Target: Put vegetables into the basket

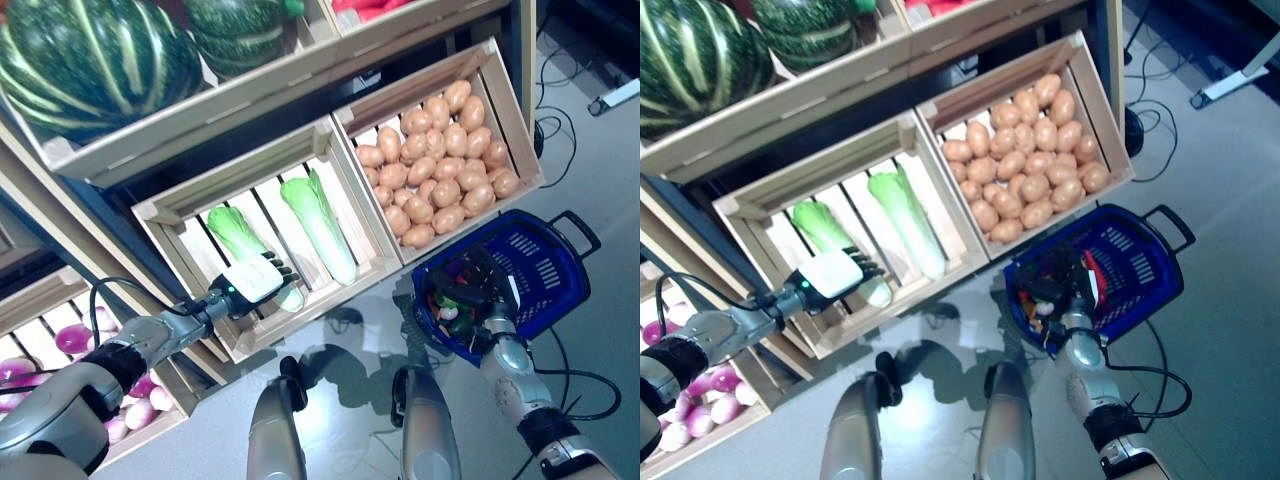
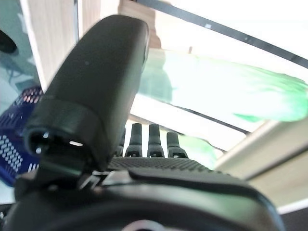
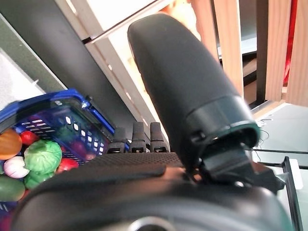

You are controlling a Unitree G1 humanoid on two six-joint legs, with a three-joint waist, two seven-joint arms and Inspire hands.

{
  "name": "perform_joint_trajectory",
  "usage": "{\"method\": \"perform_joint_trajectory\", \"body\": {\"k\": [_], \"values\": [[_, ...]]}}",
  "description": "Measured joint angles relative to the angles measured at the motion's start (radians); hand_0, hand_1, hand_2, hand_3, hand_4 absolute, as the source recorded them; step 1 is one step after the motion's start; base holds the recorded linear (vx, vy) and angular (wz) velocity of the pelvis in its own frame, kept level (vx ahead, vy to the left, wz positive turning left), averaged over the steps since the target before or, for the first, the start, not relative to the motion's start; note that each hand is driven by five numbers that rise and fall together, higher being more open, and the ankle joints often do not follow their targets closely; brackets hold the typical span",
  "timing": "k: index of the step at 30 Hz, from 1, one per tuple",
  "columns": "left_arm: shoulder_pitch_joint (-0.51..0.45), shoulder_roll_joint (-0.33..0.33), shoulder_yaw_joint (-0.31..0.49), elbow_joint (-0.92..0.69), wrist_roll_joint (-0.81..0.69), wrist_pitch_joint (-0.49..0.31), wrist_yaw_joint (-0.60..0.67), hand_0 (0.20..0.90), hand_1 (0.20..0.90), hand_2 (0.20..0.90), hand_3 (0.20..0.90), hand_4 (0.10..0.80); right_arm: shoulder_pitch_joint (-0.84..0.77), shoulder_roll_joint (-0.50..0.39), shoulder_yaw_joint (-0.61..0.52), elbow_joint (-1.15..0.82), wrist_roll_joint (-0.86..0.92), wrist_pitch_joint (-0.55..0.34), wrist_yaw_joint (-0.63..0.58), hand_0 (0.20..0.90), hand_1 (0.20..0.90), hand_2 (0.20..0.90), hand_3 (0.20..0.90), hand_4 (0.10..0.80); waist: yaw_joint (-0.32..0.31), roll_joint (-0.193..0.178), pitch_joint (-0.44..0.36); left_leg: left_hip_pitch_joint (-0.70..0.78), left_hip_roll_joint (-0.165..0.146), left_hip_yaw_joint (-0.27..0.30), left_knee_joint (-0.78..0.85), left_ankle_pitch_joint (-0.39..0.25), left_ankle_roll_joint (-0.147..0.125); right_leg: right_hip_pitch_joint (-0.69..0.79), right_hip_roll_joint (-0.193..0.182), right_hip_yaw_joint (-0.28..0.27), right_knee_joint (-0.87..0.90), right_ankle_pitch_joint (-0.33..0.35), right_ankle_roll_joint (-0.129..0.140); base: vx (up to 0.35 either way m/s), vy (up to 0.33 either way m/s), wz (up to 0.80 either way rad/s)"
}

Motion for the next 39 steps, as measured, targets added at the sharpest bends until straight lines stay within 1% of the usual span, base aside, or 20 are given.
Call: {"method": "perform_joint_trajectory", "body": {"k": [3, 8, 9, 11, 12, 15, 17, 19, 20, 22, 25, 28, 32, 37, 38, 39], "values": [[-0.036, 0.0, -0.004, 0.007, -0.001, 0.003, 0.003, 0.9, 0.9, 0.9, 0.9, 0.8, -0.005, -0.001, -0.001, 0.0, 0.0, 0.0, -0.005, 0.9, 0.9, 0.9, 0.9, 0.8, 0.001, -0.012, 0.01, -0.057, 0.006, -0.012, 0.085, -0.029, -0.002, -0.059, -0.006, 0.02, 0.085, -0.033, -0.006, -0.051, -0.007, -0.02], [-0.073, 0.0, -0.004, 0.006, 0.002, 0.049, 0.043, 0.9, 0.9, 0.9, 0.9, 0.8, -0.018, -0.008, -0.003, 0.0, 0.0, 0.0, -0.011, 0.9, 0.9, 0.9, 0.9, 0.8, -0.001, -0.012, 0.012, -0.17, 0.027, -0.039, 0.24, -0.084, -0.002, -0.158, -0.006, 0.041, 0.218, -0.082, -0.014, -0.034, -0.006, -0.02], [-0.081, 0.001, -0.004, 0.006, 0.003, 0.062, 0.051, 0.9, 0.9, 0.9, 0.9, 0.8, -0.026, -0.01, -0.003, 0.001, 0.0, 0.0, -0.012, 0.9, 0.9, 0.9, 0.9, 0.8, -0.001, -0.012, 0.012, -0.195, 0.03, -0.045, 0.272, -0.096, -0.003, -0.18, -0.008, 0.046, 0.248, -0.095, -0.009, 0.055, -0.005, -0.01], [-0.089, -0.001, -0.004, 0.001, 0.005, 0.08, 0.057, 0.9, 0.9, 0.9, 0.9, 0.8, -0.03, -0.011, -0.005, 0.001, 0.0, 0.0, -0.012, 0.9, 0.9, 0.9, 0.9, 0.8, -0.002, -0.012, 0.012, -0.226, 0.034, -0.056, 0.327, -0.119, -0.003, -0.204, -0.013, 0.052, 0.294, -0.115, -0.014, 0.0, 0.0, 0.0], [-0.089, -0.001, -0.004, -0.002, 0.007, 0.082, 0.056, 0.9, 0.9, 0.9, 0.9, 0.8, -0.03, -0.011, -0.006, 0.001, 0.0, 0.0, -0.012, 0.9, 0.9, 0.9, 0.9, 0.8, -0.002, -0.012, 0.012, -0.24, 0.036, -0.062, 0.356, -0.132, -0.004, -0.211, -0.015, 0.055, 0.319, -0.126, -0.011, 0.0, 0.0, 0.0], [-0.09, 0.0, -0.006, -0.018, 0.029, 0.082, 0.051, 0.9, 0.9, 0.9, 0.9, 0.8, -0.033, -0.015, -0.012, 0.001, 0.0, 0.0, -0.012, 0.9, 0.9, 0.9, 0.9, 0.8, 0.002, -0.011, 0.012, -0.266, 0.037, -0.067, 0.402, -0.15, -0.004, -0.24, -0.019, 0.07, 0.363, -0.146, -0.01, 0.0, 0.0, 0.0], [-0.097, 0.011, -0.016, -0.022, 0.033, 0.082, 0.036, 0.9, 0.9, 0.9, 0.9, 0.8, -0.044, -0.023, -0.012, 0.001, 0.0, 0.0, -0.013, 0.9, 0.9, 0.9, 0.9, 0.8, 0.002, -0.004, 0.006, -0.305, 0.039, -0.081, 0.445, -0.163, -0.005, -0.268, -0.019, 0.072, 0.399, -0.157, -0.009, -0.015, 0.005, 0.02], [-0.118, 0.018, -0.026, -0.006, 0.033, 0.095, -0.003, 0.9, 0.9, 0.9, 0.9, 0.8, -0.063, -0.028, -0.013, 0.0, 0.0, 0.0, -0.013, 0.9, 0.9, 0.9, 0.9, 0.8, -0.001, -0.003, 0.005, -0.362, 0.043, -0.096, 0.506, -0.18, -0.001, -0.315, -0.021, 0.078, 0.451, -0.174, -0.009, -0.011, 0.0, 0.02], [-0.12, 0.019, -0.026, 0.0, 0.033, 0.103, -0.019, 0.9, 0.9, 0.9, 0.9, 0.8, -0.072, -0.031, -0.014, 0.001, 0.0, 0.0, -0.013, 0.9, 0.9, 0.9, 0.9, 0.8, -0.001, -0.004, 0.005, -0.387, 0.051, -0.099, 0.531, -0.187, 0.003, -0.335, -0.02, 0.08, 0.471, -0.178, -0.011, -0.008, -0.003, -0.05], [-0.121, 0.02, -0.027, 0.011, 0.033, 0.106, -0.045, 0.9, 0.9, 0.9, 0.9, 0.8, -0.078, -0.038, -0.017, -0.001, -0.001, 0.0, -0.013, 0.9, 0.9, 0.9, 0.9, 0.8, -0.003, -0.005, 0.005, -0.422, 0.055, -0.107, 0.569, -0.199, 0.005, -0.366, -0.018, 0.087, 0.502, -0.186, -0.01, -0.002, 0.002, -0.05], [-0.129, 0.028, -0.026, -0.005, 0.032, 0.107, -0.031, 0.9, 0.9, 0.9, 0.9, 0.8, -0.076, -0.04, -0.047, 0.0, -0.001, 0.0, -0.022, 0.9, 0.9, 0.9, 0.9, 0.8, 0.004, -0.007, 0.004, -0.467, 0.055, -0.115, 0.63, -0.218, 0.01, -0.406, -0.023, 0.104, 0.559, -0.205, -0.003, 0.0, 0.0, 0.0], [-0.142, 0.032, -0.026, -0.022, 0.032, 0.107, -0.031, 0.9, 0.9, 0.9, 0.9, 0.8, -0.079, -0.04, -0.051, -0.001, -0.002, 0.0, -0.022, 0.9, 0.9, 0.9, 0.9, 0.8, 0.007, -0.009, -0.014, -0.511, 0.058, -0.12, 0.674, -0.226, 0.015, -0.453, -0.022, 0.122, 0.601, -0.215, 0.004, 0.004, 0.002, -0.03], [-0.159, 0.036, -0.016, -0.045, 0.029, 0.107, -0.06, 0.9, 0.9, 0.9, 0.9, 0.8, -0.077, -0.04, -0.053, -0.002, -0.001, 0.0, -0.022, 0.9, 0.9, 0.9, 0.9, 0.8, 0.007, -0.01, -0.041, -0.566, 0.068, -0.125, 0.712, -0.227, 0.016, -0.509, -0.019, 0.132, 0.636, -0.215, 0.005, -0.018, -0.001, -0.05], [-0.217, 0.024, -0.014, -0.051, -0.034, 0.113, -0.104, 0.9, 0.9, 0.9, 0.9, 0.8, -0.081, -0.04, -0.053, -0.005, -0.003, 0.0, -0.03, 0.9, 0.9, 0.9, 0.9, 0.8, 0.002, -0.017, -0.048, -0.618, 0.072, -0.134, 0.751, -0.228, 0.018, -0.564, -0.013, 0.145, 0.675, -0.214, 0.005, -0.047, -0.018, -0.05], [-0.227, 0.02, -0.014, -0.051, -0.051, 0.12, -0.117, 0.439, 0.439, 0.439, 0.439, 0.493, -0.082, -0.04, -0.053, -0.005, -0.003, 0.0, -0.039, 0.9, 0.9, 0.9, 0.9, 0.8, 0.002, -0.017, -0.048, -0.622, 0.073, -0.134, 0.753, -0.228, 0.018, -0.57, -0.011, 0.148, 0.677, -0.214, 0.005, -0.042, -0.015, -0.04], [-0.233, 0.018, -0.014, -0.051, -0.065, 0.123, -0.13, 0.3, 0.3, 0.3, 0.3, 0.4, -0.081, -0.039, -0.053, -0.005, -0.003, 0.0, -0.045, 0.9, 0.9, 0.9, 0.9, 0.8, 0.001, -0.017, -0.048, -0.624, 0.073, -0.134, 0.752, -0.228, 0.018, -0.574, -0.011, 0.148, 0.678, -0.214, 0.005, -0.041, -0.017, -0.03]]}}
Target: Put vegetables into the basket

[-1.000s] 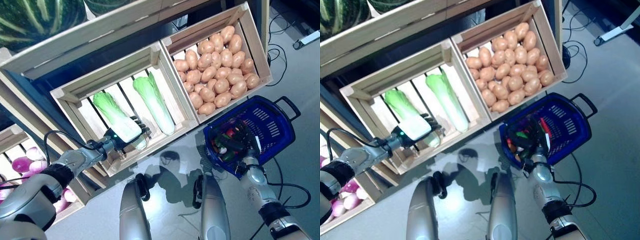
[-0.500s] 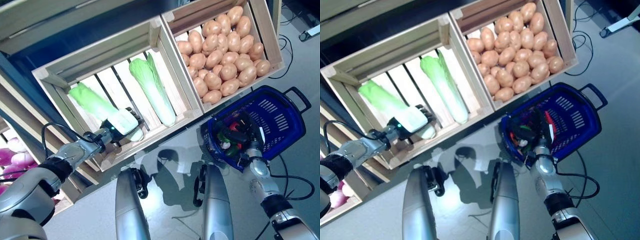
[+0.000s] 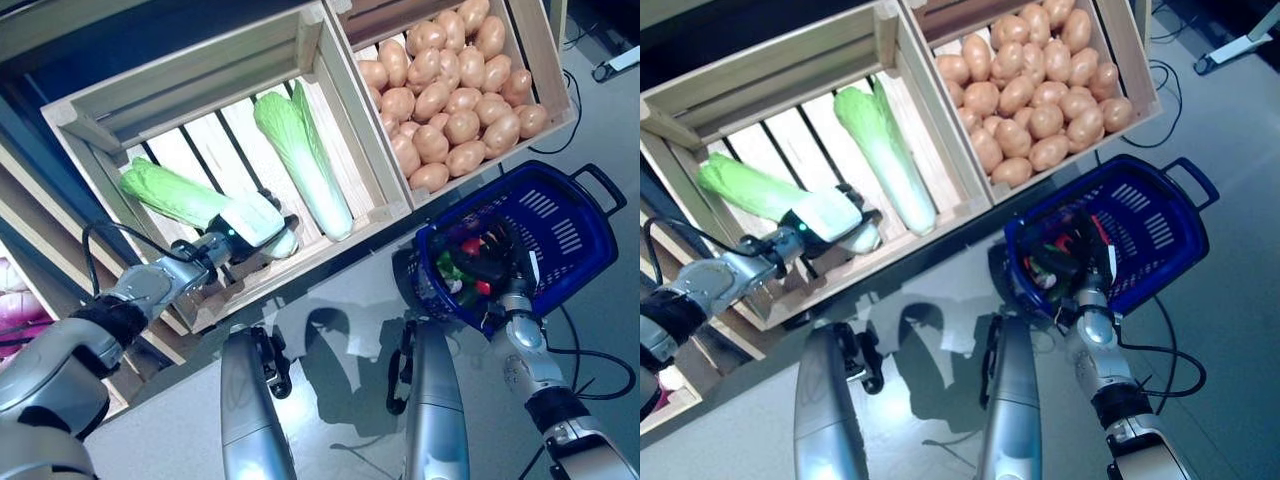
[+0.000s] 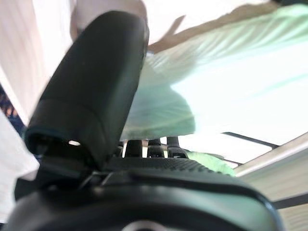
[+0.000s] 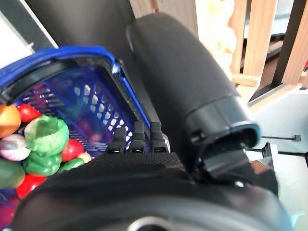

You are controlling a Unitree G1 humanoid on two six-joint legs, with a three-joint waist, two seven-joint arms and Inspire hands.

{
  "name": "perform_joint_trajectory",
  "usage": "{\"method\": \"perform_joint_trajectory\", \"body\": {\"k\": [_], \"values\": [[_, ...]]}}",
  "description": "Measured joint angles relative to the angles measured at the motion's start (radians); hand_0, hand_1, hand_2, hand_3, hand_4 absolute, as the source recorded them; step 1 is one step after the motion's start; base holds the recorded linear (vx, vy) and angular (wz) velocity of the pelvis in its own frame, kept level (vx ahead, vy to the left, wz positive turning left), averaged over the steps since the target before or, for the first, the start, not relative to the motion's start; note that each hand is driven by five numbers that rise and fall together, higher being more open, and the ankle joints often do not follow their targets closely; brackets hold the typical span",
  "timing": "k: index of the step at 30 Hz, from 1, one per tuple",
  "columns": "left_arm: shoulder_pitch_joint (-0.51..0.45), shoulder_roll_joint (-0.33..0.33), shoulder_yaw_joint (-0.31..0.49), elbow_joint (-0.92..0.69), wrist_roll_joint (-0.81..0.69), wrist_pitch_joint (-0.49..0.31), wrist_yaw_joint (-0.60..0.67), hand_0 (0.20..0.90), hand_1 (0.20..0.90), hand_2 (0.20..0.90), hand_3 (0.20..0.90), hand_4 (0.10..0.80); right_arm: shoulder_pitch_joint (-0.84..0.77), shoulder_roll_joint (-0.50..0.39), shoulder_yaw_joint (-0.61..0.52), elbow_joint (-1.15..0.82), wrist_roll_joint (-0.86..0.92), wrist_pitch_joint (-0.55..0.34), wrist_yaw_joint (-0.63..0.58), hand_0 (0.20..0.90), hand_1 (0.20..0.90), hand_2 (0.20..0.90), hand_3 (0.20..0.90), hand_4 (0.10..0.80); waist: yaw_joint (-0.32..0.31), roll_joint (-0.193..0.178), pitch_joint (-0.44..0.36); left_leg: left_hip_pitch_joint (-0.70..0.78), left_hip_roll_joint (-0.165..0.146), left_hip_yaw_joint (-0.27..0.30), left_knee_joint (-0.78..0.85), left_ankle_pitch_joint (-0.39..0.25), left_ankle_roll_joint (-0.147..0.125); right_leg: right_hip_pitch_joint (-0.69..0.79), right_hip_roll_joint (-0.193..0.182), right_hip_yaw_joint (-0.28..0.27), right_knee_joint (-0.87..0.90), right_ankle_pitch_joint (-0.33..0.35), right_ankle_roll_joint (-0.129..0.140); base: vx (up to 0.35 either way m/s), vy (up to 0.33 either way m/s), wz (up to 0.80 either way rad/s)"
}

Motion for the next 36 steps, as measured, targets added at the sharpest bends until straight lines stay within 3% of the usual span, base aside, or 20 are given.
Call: {"method": "perform_joint_trajectory", "body": {"k": [9, 13, 24, 28, 31, 36], "values": [[-0.01, -0.013, 0.004, 0.004, -0.053, 0.003, -0.021, 0.3, 0.3, 0.3, 0.3, 0.4, 0.001, 0.0, -0.001, -0.02, -0.004, 0.0, -0.005, 0.9, 0.9, 0.9, 0.9, 0.8, -0.003, 0.007, -0.004, 0.014, 0.004, 0.0, 0.0, -0.008, -0.002, 0.009, 0.006, 0.0, 0.0, -0.002, -0.003, 0.031, 0.003, -0.02], [-0.007, -0.029, -0.001, 0.036, -0.073, 0.002, -0.086, 0.3, 0.3, 0.3, 0.3, 0.4, 0.001, 0.0, -0.004, -0.035, -0.004, 0.0, -0.004, 0.9, 0.9, 0.9, 0.9, 0.8, -0.01, 0.008, -0.005, 0.055, 0.017, 0.006, -0.01, -0.019, -0.008, 0.042, 0.012, -0.004, -0.012, -0.003, -0.007, 0.047, -0.003, -0.08], [0.161, -0.039, -0.007, 0.087, -0.278, -0.038, -0.083, 0.3, 0.3, 0.3, 0.3, 0.4, 0.029, 0.001, -0.029, -0.044, -0.005, 0.0, -0.001, 0.9, 0.9, 0.9, 0.9, 0.8, -0.016, 0.014, -0.007, 0.322, 0.017, 0.056, -0.258, 0.008, -0.043, 0.298, 0.0, -0.086, -0.259, 0.03, -0.012, 0.065, 0.0, -0.02], [0.243, -0.042, 0.123, 0.022, -0.425, -0.095, -0.07, 0.3, 0.3, 0.3, 0.3, 0.4, 0.078, 0.003, -0.035, -0.1, -0.008, 0.0, 0.004, 0.9, 0.9, 0.9, 0.9, 0.8, 0.0, 0.018, -0.005, 0.46, 0.012, 0.079, -0.376, 0.018, -0.052, 0.432, 0.006, -0.113, -0.378, 0.048, -0.004, 0.044, -0.011, -0.02], [0.32, -0.067, 0.271, -0.034, -0.537, -0.126, -0.073, 0.3, 0.3, 0.3, 0.3, 0.4, 0.1, 0.011, -0.036, -0.136, -0.015, -0.001, 0.004, 0.9, 0.9, 0.9, 0.9, 0.8, 0.012, 0.023, -0.004, 0.569, 0.011, 0.099, -0.476, 0.033, -0.063, 0.538, 0.014, -0.138, -0.48, 0.068, -0.001, 0.073, -0.033, -0.03], [0.33, -0.074, 0.357, -0.062, -0.663, -0.159, -0.136, 0.3, 0.3, 0.3, 0.3, 0.4, 0.099, 0.01, -0.04, -0.176, -0.028, -0.001, 0.004, 0.9, 0.9, 0.9, 0.9, 0.8, 0.036, 0.026, -0.007, 0.648, 0.008, 0.106, -0.539, 0.039, -0.073, 0.621, 0.014, -0.165, -0.542, 0.071, 0.0, 0.034, -0.041, 0.03]]}}
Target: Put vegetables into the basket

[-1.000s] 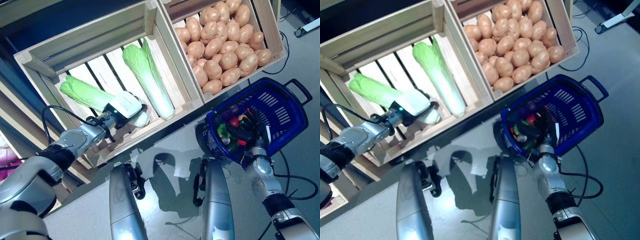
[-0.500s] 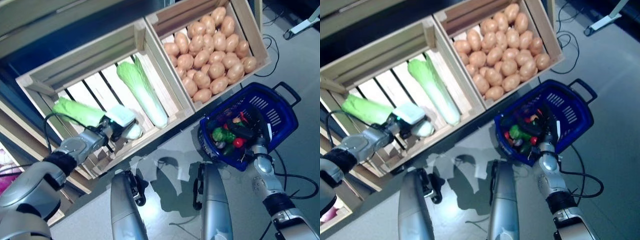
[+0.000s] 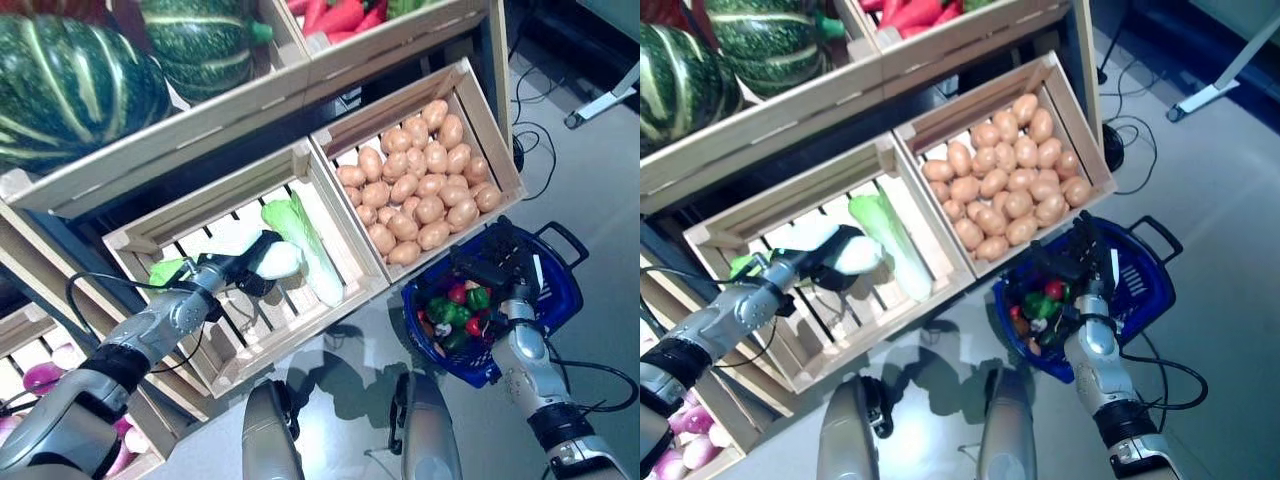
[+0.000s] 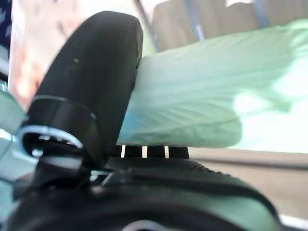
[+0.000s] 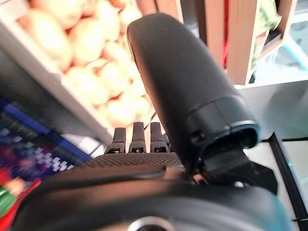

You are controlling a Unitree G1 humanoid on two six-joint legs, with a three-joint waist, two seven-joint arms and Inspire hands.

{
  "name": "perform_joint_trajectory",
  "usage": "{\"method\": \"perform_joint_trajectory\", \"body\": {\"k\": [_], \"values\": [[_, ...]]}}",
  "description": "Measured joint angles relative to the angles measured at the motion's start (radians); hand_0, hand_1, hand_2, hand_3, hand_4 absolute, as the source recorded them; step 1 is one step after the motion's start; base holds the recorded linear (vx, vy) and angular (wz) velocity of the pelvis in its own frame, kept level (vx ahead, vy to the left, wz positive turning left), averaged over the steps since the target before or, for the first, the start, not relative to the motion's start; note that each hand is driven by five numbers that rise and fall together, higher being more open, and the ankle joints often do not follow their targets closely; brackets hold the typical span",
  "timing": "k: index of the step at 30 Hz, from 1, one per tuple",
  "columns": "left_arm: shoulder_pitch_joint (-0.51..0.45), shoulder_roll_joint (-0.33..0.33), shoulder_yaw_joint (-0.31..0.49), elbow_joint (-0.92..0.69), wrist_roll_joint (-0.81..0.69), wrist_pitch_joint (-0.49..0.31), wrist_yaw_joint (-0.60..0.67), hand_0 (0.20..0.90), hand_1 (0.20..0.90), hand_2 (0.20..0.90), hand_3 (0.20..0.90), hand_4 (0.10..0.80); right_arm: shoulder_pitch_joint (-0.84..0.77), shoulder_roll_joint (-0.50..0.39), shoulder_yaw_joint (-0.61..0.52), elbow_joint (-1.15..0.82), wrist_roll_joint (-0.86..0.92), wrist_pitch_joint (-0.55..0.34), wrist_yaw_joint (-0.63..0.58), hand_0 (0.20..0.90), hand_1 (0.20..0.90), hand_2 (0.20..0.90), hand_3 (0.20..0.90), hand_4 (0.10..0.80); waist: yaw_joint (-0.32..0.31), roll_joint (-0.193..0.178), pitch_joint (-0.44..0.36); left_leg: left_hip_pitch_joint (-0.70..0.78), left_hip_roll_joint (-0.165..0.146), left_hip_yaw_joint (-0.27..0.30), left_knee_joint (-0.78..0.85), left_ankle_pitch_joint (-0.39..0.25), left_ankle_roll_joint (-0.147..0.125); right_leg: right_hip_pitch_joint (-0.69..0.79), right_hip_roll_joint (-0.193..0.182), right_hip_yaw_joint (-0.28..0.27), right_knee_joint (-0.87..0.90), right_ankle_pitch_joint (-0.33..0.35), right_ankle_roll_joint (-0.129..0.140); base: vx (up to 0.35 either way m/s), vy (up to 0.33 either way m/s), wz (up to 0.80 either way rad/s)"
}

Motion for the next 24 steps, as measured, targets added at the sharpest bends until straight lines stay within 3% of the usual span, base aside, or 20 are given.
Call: {"method": "perform_joint_trajectory", "body": {"k": [2, 6, 9, 12, 16, 19, 24], "values": [[0.028, -0.023, 0.057, -0.011, -0.069, -0.005, -0.05, 0.3, 0.3, 0.3, 0.3, 0.4, -0.002, 0.005, 0.0, -0.008, -0.02, 0.0, 0.001, 0.9, 0.9, 0.9, 0.9, 0.8, 0.006, 0.001, -0.001, 0.028, -0.008, 0.002, -0.029, 0.008, -0.003, 0.031, -0.004, -0.01, -0.024, 0.002, 0.001, 0.045, -0.034, 0.08], [0.1, -0.044, 0.09, -0.046, -0.184, -0.014, -0.136, 0.3, 0.3, 0.3, 0.3, 0.4, 0.005, 0.029, -0.004, -0.015, -0.02, 0.0, 0.003, 0.9, 0.9, 0.9, 0.9, 0.8, 0.016, 0.0, -0.005, 0.124, -0.013, 0.018, -0.115, 0.027, -0.009, 0.123, 0.005, -0.028, -0.108, 0.022, 0.006, 0.039, -0.037, 0.02], [0.141, -0.105, 0.141, -0.066, -0.337, -0.014, -0.239, 0.3, 0.3, 0.3, 0.3, 0.4, 0.009, 0.036, -0.023, -0.018, -0.02, 0.0, 0.055, 0.9, 0.9, 0.9, 0.9, 0.8, 0.021, 0.012, -0.022, 0.178, -0.018, 0.024, -0.188, 0.05, -0.012, 0.185, 0.016, -0.051, -0.188, 0.049, 0.011, 0.055, -0.063, 0.04], [0.193, -0.207, 0.227, -0.117, -0.565, 0.003, -0.362, 0.3, 0.3, 0.3, 0.3, 0.4, 0.023, 0.039, -0.027, -0.04, -0.023, 0.0, 0.207, 0.9, 0.9, 0.9, 0.9, 0.8, 0.026, 0.011, -0.033, 0.266, -0.028, 0.044, -0.319, 0.101, -0.013, 0.259, 0.037, -0.06, -0.309, 0.101, 0.014, 0.088, -0.057, -0.05], [0.197, -0.276, 0.236, -0.174, -0.721, 0.042, -0.447, 0.3, 0.3, 0.3, 0.3, 0.4, 0.027, 0.038, -0.017, -0.054, -0.027, 0.021, 0.406, 0.9, 0.9, 0.9, 0.9, 0.8, 0.039, 0.006, -0.061, 0.374, -0.036, 0.07, -0.474, 0.168, -0.017, 0.354, 0.067, -0.08, -0.46, 0.166, 0.017, 0.123, -0.049, -0.04], [0.198, -0.334, 0.237, -0.218, -0.838, 0.084, -0.488, 0.3, 0.3, 0.3, 0.3, 0.4, 0.026, 0.016, 0.003, -0.053, -0.023, 0.113, 0.572, 0.9, 0.9, 0.9, 0.9, 0.8, 0.041, 0.003, -0.113, 0.506, -0.055, 0.084, -0.678, 0.251, -0.022, 0.478, 0.101, -0.104, -0.644, 0.241, 0.024, 0.135, -0.031, 0.01], [0.201, -0.353, 0.238, -0.253, -0.902, 0.09, -0.496, 0.3, 0.3, 0.3, 0.3, 0.4, 0.019, -0.009, 0.058, -0.052, -0.016, 0.24, 0.736, 0.9, 0.9, 0.9, 0.9, 0.8, 0.044, -0.011, -0.198, 0.605, -0.074, 0.106, -0.838, 0.307, -0.024, 0.572, 0.129, -0.114, -0.813, 0.311, 0.039, 0.091, -0.002, -0.03]]}}
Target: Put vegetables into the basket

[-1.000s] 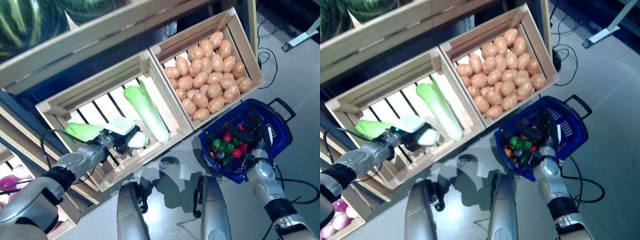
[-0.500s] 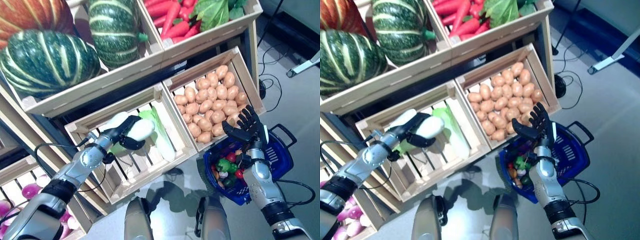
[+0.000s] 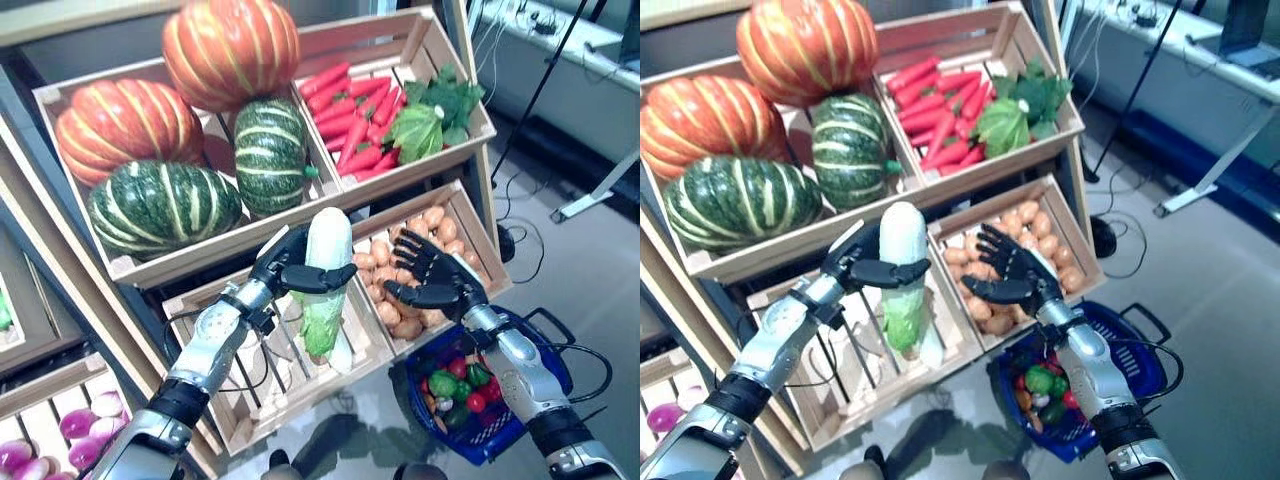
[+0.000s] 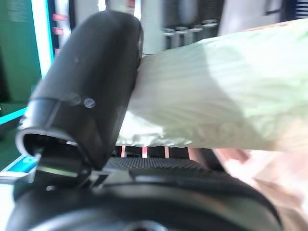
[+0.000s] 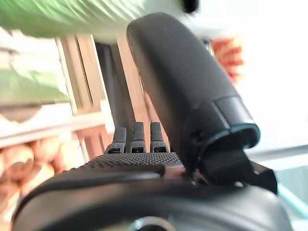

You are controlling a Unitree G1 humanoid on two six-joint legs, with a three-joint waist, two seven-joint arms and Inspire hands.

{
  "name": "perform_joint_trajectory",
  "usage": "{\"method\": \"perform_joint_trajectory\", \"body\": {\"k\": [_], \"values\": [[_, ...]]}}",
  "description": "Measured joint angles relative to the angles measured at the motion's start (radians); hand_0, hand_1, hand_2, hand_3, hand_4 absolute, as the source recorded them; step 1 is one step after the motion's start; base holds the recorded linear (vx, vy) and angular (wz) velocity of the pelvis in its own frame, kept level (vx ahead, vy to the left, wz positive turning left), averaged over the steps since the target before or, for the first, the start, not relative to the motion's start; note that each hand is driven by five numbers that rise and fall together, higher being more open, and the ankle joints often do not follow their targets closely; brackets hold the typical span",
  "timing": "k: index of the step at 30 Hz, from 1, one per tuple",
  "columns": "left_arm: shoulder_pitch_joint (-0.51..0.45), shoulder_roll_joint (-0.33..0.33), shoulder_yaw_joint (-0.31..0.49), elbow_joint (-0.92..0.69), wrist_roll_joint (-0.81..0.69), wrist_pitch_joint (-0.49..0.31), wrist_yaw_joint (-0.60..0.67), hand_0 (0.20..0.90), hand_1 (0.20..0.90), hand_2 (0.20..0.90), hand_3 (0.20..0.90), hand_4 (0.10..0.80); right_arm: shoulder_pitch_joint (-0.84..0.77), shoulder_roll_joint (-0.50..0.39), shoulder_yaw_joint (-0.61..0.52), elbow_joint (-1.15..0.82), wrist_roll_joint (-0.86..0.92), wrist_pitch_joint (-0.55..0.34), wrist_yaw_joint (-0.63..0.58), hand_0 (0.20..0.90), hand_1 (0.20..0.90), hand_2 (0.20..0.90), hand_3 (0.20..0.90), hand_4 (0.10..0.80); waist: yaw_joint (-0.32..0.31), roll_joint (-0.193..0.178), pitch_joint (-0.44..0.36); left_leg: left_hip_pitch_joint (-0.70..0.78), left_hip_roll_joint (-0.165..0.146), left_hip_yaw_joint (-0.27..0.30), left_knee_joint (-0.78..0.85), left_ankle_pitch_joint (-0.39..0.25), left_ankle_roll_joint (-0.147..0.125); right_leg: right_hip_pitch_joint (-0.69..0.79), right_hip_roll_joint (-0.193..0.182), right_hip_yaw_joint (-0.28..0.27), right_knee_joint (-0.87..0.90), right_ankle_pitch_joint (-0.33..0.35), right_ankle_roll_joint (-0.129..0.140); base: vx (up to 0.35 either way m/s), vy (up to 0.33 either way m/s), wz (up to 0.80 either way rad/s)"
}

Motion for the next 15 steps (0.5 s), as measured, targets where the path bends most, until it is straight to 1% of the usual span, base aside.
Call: {"method": "perform_joint_trajectory", "body": {"k": [2, 6, 11, 15], "values": [[0.0, -0.004, -0.002, 0.0, -0.006, 0.004, 0.003, 0.3, 0.3, 0.3, 0.3, 0.4, -0.007, -0.009, 0.033, 0.002, 0.0, 0.076, 0.057, 0.9, 0.9, 0.9, 0.9, 0.8, -0.003, -0.008, -0.033, 0.039, -0.011, 0.001, -0.06, 0.019, 0.002, 0.045, 0.007, -0.011, -0.073, 0.031, 0.009, 0.101, 0.015, 0.02], [0.0, -0.004, -0.003, 0.001, -0.037, 0.004, 0.031, 0.3, 0.3, 0.3, 0.3, 0.4, -0.016, -0.009, 0.061, 0.004, 0.0, 0.169, 0.139, 0.9, 0.9, 0.9, 0.9, 0.8, 0.001, -0.033, -0.069, 0.076, -0.032, 0.019, -0.112, 0.029, 0.01, 0.093, 0.01, -0.01, -0.166, 0.073, 0.025, 0.073, 0.009, -0.03], [0.006, -0.005, -0.006, 0.013, -0.038, 0.004, 0.038, 0.3, 0.3, 0.3, 0.3, 0.4, -0.027, -0.009, 0.067, 0.002, 0.002, 0.247, 0.234, 0.9, 0.9, 0.9, 0.9, 0.8, -0.001, -0.053, -0.082, 0.11, -0.054, 0.026, -0.155, 0.04, 0.015, 0.12, -0.001, -0.008, -0.202, 0.089, 0.035, 0.042, -0.001, -0.01], [0.016, -0.008, -0.008, 0.024, -0.039, 0.004, 0.035, 0.3, 0.3, 0.3, 0.3, 0.4, -0.042, -0.015, 0.069, -0.001, 0.002, 0.306, 0.251, 0.9, 0.9, 0.9, 0.9, 0.8, 0.0, -0.057, -0.085, 0.116, -0.061, 0.028, -0.164, 0.042, 0.018, 0.125, -0.006, -0.006, -0.21, 0.093, 0.041, 0.034, 0.0, 0.0]]}}
